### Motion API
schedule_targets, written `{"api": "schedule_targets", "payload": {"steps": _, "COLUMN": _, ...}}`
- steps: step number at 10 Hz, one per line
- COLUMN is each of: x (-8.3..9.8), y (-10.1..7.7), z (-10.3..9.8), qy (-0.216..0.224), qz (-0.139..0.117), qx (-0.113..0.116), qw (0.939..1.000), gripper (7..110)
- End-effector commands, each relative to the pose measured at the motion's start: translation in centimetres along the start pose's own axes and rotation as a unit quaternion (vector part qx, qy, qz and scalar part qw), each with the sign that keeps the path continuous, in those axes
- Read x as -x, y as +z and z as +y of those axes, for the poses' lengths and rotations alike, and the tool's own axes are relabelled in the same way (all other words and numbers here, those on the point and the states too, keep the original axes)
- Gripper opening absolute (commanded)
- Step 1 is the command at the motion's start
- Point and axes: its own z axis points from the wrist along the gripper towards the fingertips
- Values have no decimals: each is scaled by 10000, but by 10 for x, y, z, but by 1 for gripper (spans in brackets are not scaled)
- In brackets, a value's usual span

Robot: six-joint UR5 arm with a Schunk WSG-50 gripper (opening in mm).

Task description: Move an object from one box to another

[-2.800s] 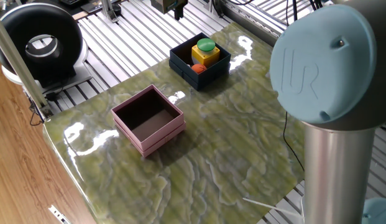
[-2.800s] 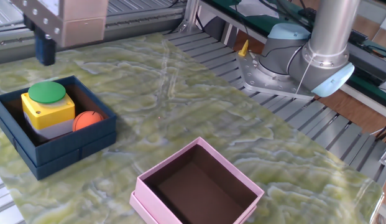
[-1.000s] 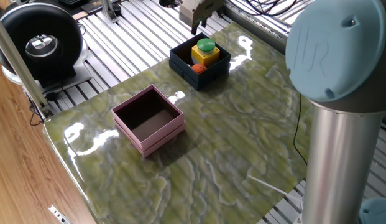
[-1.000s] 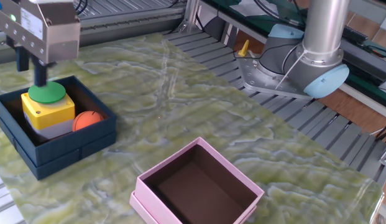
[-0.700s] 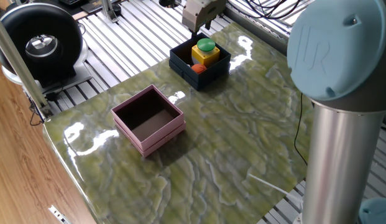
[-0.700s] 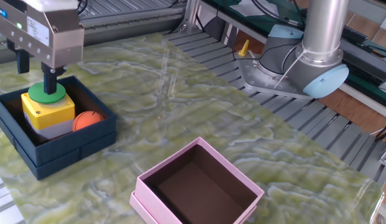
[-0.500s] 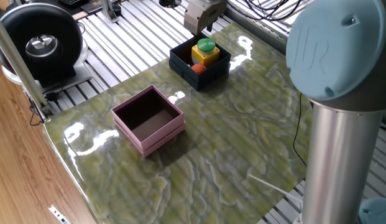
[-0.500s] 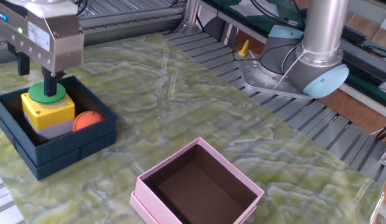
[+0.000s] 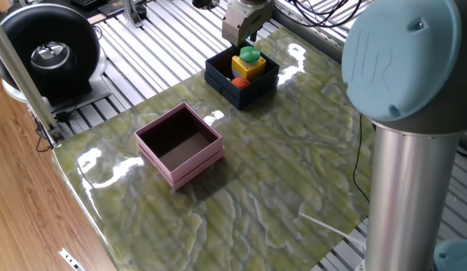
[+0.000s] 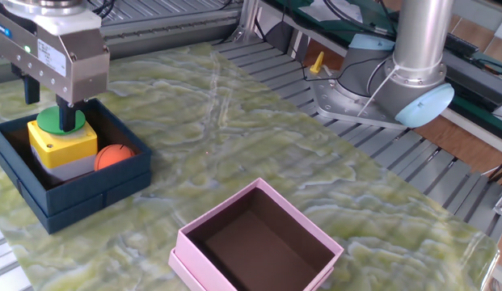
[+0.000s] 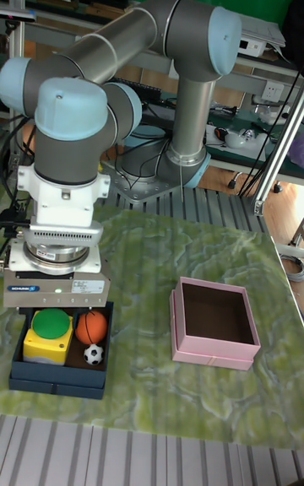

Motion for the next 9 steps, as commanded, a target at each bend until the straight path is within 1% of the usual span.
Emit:
{"api": "schedule_targets", "payload": {"steps": 1, "x": -2, "y": 3, "z": 1, "qy": 10, "qz": 60, "qx": -17, "qw": 10000, "gripper": 66}}
{"api": "schedule_targets", "payload": {"steps": 5, "x": -4, "y": -1, "z": 4, "qy": 33, "qz": 207, "qx": -12, "qw": 9998, "gripper": 66}}
{"api": "schedule_targets", "payload": {"steps": 6, "x": -9, "y": -1, "z": 8, "qy": -33, "qz": 310, "qx": 65, "qw": 9995, "gripper": 66}}
{"api": "schedule_targets", "payload": {"steps": 7, "x": -18, "y": -2, "z": 8, "qy": -146, "qz": 485, "qx": 91, "qw": 9987, "gripper": 66}}
{"api": "schedule_targets", "payload": {"steps": 9, "x": -25, "y": -3, "z": 10, "qy": -275, "qz": 618, "qx": 135, "qw": 9976, "gripper": 66}}
